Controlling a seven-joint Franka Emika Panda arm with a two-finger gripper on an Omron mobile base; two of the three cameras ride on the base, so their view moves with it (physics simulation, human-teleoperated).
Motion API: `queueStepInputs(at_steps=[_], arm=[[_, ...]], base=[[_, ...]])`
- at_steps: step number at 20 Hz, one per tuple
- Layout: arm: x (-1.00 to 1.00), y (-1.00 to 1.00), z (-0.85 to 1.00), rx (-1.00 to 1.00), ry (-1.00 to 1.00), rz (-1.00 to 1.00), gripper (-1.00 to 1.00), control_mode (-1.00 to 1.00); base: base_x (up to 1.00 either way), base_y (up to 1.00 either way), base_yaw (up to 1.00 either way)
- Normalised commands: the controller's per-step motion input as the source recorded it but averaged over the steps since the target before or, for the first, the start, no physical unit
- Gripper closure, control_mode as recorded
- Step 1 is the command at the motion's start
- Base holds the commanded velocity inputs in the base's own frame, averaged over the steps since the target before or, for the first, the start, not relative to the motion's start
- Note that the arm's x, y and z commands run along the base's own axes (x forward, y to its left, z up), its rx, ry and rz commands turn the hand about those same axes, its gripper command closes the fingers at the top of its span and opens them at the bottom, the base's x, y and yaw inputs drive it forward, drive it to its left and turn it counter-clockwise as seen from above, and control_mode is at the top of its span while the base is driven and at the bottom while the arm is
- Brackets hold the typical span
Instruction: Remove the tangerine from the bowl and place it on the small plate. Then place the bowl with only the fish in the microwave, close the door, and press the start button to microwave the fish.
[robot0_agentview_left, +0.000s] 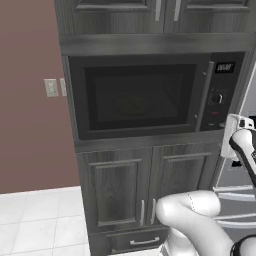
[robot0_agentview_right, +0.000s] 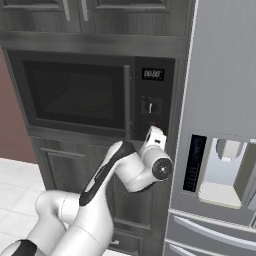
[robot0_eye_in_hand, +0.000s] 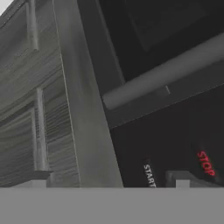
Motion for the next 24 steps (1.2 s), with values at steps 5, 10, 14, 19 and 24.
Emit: queueStepInputs(at_steps=[5, 10, 14, 19, 24], arm=[[0.14, 0.0, -0.39, 0.1, 0.0, 0.13, -1.0, -1.0], [0.32, 0.04, -0.16, 0.08, 0.0, 0.08, -1.0, -1.0], [0.26, 0.0, 0.0, 0.07, 0.0, 0.01, -1.0, -1.0], [0.3, 0.0, -0.04, 0.05, 0.0, 0.0, -1.0, -1.0], [0.34, 0.0, -0.1, 0.03, 0.02, 0.0, -1.0, -1.0]], base=[[0.0, 0.0, 0.0], [0.0, 0.0, 0.0], [0.0, 0.0, 0.0], [0.0, 0.0, 0.0], [0.0, 0.0, 0.0]])
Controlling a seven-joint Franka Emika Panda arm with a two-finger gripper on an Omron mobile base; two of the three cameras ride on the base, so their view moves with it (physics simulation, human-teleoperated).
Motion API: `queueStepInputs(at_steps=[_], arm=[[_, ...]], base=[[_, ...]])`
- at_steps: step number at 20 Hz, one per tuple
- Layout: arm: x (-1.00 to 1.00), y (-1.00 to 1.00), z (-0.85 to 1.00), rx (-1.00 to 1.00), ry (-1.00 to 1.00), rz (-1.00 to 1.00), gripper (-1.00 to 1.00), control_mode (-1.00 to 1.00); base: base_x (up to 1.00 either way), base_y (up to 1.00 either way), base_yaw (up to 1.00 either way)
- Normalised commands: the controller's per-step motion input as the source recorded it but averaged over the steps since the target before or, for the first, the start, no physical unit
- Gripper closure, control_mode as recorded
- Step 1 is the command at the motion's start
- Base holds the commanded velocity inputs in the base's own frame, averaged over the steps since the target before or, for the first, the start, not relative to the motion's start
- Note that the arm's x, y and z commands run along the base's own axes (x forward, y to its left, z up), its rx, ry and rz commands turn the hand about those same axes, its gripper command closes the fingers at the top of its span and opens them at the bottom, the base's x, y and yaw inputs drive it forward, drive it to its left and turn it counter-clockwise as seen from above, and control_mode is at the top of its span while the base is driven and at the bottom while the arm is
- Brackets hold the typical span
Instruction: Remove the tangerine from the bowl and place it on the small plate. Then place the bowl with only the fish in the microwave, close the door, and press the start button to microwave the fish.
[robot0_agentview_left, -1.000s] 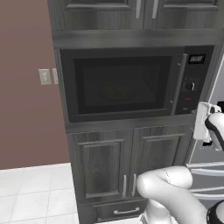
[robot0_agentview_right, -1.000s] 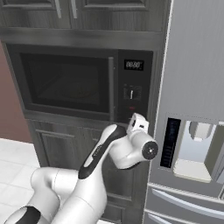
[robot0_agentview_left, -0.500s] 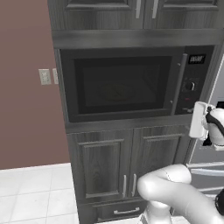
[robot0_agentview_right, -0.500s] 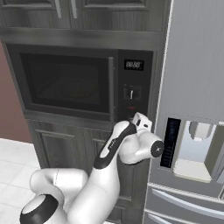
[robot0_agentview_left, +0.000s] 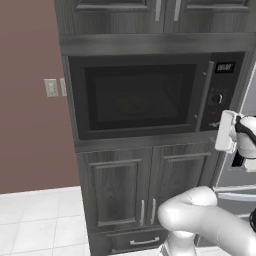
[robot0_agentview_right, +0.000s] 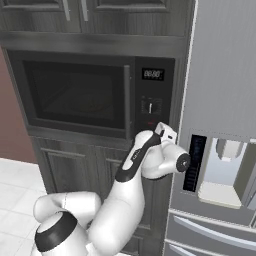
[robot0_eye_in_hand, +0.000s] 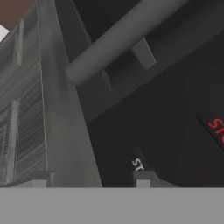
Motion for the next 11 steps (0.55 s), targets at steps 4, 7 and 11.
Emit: queueStepInputs(at_steps=[4, 7, 11], arm=[[0.28, 0.0, -0.21, 0.02, 0.04, 0.0, -1.0, -1.0], [0.21, 0.0, -0.25, 0.0, 0.02, 0.0, -1.0, -1.0], [0.02, 0.06, -0.24, 0.0, 0.0, 0.0, -1.0, -1.0]], base=[[0.0, 0.0, 0.0], [0.0, 0.0, 0.0], [0.0, 0.0, 0.0]])
